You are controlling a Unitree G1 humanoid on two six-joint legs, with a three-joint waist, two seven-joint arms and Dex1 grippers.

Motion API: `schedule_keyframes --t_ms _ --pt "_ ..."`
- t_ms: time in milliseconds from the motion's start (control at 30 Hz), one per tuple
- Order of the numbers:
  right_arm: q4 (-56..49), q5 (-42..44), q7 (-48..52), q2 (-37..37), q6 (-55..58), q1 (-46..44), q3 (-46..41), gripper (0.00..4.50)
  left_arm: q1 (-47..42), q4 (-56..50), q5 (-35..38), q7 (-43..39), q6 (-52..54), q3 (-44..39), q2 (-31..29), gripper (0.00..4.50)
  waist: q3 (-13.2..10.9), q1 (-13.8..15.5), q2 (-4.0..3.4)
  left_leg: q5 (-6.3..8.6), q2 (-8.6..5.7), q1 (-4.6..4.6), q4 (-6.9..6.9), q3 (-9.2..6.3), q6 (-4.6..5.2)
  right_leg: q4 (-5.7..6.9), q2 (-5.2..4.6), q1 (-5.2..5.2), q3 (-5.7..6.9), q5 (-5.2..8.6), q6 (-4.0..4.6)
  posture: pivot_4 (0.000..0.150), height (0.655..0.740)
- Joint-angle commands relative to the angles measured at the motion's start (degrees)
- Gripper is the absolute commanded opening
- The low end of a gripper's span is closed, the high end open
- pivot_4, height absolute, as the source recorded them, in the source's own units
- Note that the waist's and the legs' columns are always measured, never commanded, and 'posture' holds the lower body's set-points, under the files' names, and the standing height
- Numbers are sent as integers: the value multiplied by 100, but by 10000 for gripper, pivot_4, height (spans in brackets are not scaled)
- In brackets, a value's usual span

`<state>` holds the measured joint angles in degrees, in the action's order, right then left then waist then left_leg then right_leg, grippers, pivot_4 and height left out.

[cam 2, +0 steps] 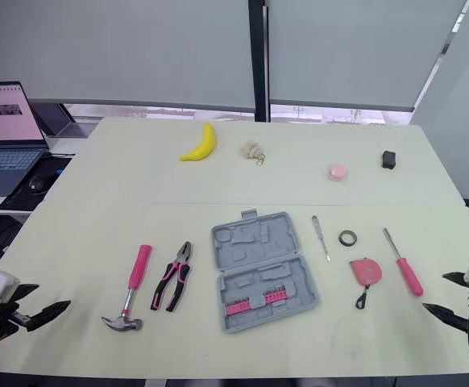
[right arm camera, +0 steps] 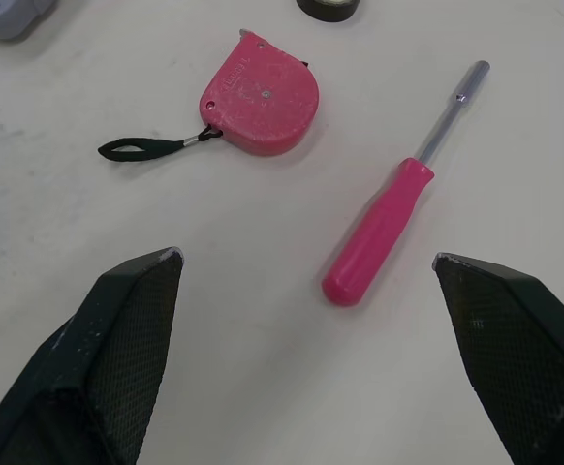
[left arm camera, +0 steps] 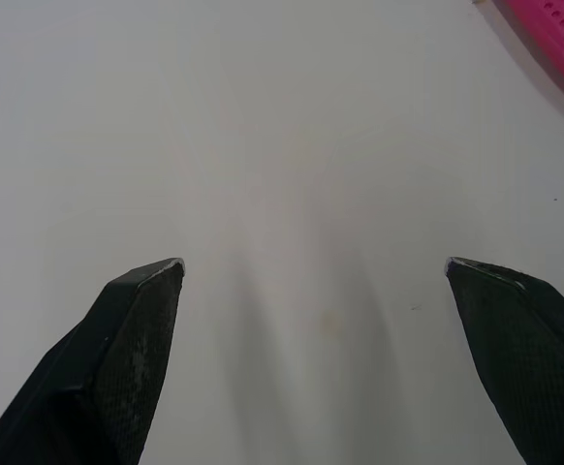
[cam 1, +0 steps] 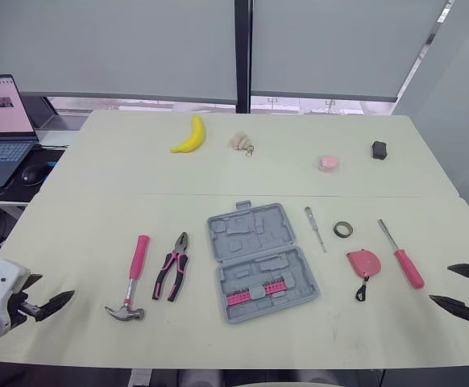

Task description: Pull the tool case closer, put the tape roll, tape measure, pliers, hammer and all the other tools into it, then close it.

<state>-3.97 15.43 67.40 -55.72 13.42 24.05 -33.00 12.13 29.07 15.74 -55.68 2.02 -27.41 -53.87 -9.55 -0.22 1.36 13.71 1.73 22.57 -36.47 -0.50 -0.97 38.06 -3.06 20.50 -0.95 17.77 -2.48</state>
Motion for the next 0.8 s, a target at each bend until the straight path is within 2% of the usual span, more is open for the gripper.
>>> schedule_keyframes --t_ms 33,167,333,433,567,800 --pt "22 -65 2 -97 -185 -10 -55 44090 62 -73 118 17 -22 -249 -34 45000 0 0 0 0 0 0 0 0 0 0 0 0 0 0 0 1500 7274" --pt "-25 -119 -86 -80 -131 -18 -48 44090 188 -445 258 -26 132 -272 43 45000 0 1 0 0 0 0 0 0 0 0 -1 0 0 0 0 1500 7274" --pt "-927 293 -404 115 436 -274 25 44090 337 -1826 422 -177 795 191 159 45000 2 3 -3 0 0 -2 -2 -3 0 3 -2 -3 -1 0 0 1500 7274" --pt "-1492 541 -560 215 816 -458 239 38619 368 -2784 655 -415 992 456 307 39184 3 5 -3 0 2 -2 -7 -5 0 2 -2 -8 -1 -1 0 1500 7274" --pt "-2035 590 -889 276 1248 -856 844 25303 304 -3740 749 -654 1318 1013 310 26834 3 1 -2 0 1 4 -17 -14 -1 1 -1 -11 -3 -1 0 1500 7274" --pt "-2184 -107 -1559 396 1494 -1901 2418 7860 -438 -4055 135 -157 1423 2202 748 4392 0 7 -10 0 -4 9 -44 -24 0 3 10 -19 5 -6 -8 1500 7274"
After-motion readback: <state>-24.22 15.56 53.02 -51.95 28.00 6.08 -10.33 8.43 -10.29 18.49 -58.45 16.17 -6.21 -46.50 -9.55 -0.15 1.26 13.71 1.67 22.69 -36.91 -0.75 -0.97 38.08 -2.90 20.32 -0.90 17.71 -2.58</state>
